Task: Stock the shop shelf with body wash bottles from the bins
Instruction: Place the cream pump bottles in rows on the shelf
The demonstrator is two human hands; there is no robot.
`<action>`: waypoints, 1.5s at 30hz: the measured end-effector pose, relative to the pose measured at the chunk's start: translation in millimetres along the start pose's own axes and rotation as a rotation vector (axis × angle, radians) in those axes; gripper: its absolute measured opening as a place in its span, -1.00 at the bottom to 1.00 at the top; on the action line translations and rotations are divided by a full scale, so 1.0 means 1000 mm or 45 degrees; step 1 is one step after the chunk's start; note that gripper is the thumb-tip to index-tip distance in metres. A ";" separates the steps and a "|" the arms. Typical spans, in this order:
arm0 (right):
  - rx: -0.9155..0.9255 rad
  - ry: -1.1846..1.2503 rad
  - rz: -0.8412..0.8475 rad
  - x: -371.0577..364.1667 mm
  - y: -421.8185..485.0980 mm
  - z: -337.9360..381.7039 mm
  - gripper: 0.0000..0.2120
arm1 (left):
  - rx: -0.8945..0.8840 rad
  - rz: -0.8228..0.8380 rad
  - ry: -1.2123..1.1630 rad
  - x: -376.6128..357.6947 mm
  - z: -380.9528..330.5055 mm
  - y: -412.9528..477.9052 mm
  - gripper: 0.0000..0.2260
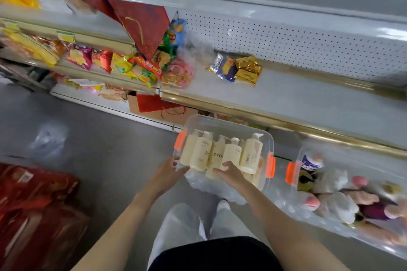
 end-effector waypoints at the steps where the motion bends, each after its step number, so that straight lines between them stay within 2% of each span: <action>1: -0.031 0.059 0.004 -0.006 0.007 0.001 -0.46 | 0.035 0.017 -0.045 0.004 0.001 0.010 -0.53; 6: -0.223 0.393 0.005 -0.044 0.033 0.001 -0.46 | 0.168 0.135 -0.134 0.003 0.003 0.070 -0.56; 8: -0.289 0.493 -0.088 -0.055 0.049 0.001 -0.46 | 0.156 0.218 -0.089 -0.002 -0.003 0.093 -0.59; 11: -0.454 0.858 -0.255 -0.070 0.070 0.003 -0.44 | 0.130 0.372 0.033 -0.011 -0.014 0.136 -0.55; 15: -0.618 1.306 -0.451 -0.095 0.096 0.000 -0.42 | 0.061 0.464 0.155 -0.011 -0.042 0.190 -0.63; 17: -0.705 1.352 -0.521 -0.105 0.105 -0.002 -0.48 | -0.010 0.528 0.224 -0.010 -0.049 0.212 -0.51; 19: -0.762 1.432 -0.589 -0.113 0.110 0.000 -0.62 | -0.074 0.536 0.335 -0.011 -0.048 0.229 -0.38; 20: -0.782 1.486 -0.626 -0.117 0.112 0.001 -0.60 | -0.086 0.554 0.399 -0.015 -0.044 0.236 -0.37; 22: -0.833 1.554 -0.681 -0.129 0.117 0.001 -0.36 | -0.111 0.584 0.432 -0.021 -0.050 0.235 -0.44; 23: -0.842 1.583 -0.705 -0.134 0.119 0.002 -0.30 | -0.093 0.584 0.413 -0.025 -0.050 0.236 -0.51; 25: -0.856 1.647 -0.747 -0.142 0.126 0.001 -0.41 | -0.058 0.607 0.381 -0.036 -0.045 0.239 -0.71; 26: -0.874 1.689 -0.757 -0.145 0.130 -0.001 -0.45 | -0.059 0.638 0.392 -0.041 -0.039 0.242 -0.72; 30: -0.874 1.786 -0.834 -0.146 0.143 -0.007 -0.50 | -0.100 0.668 0.421 -0.049 -0.030 0.251 -0.55; 37: -0.805 2.023 -0.821 -0.141 0.148 -0.002 -0.52 | -0.189 0.659 0.517 -0.056 -0.036 0.264 -0.51; 41: -0.765 2.063 -0.913 -0.142 0.144 0.006 -0.51 | -0.235 0.614 0.474 -0.056 -0.034 0.259 -0.41; 45: -0.632 1.994 -1.041 -0.143 0.131 0.024 -0.55 | -0.218 0.572 0.306 -0.050 -0.031 0.246 -0.50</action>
Point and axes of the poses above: each hand's wrist, its own y-axis towards the middle knuckle, its own x-axis out of the back of the hand, z = x × y, the point moved 4 cm from there along y, towards the middle knuckle, and after that the axes turned 5 degrees about x, right-handed, at the moved point
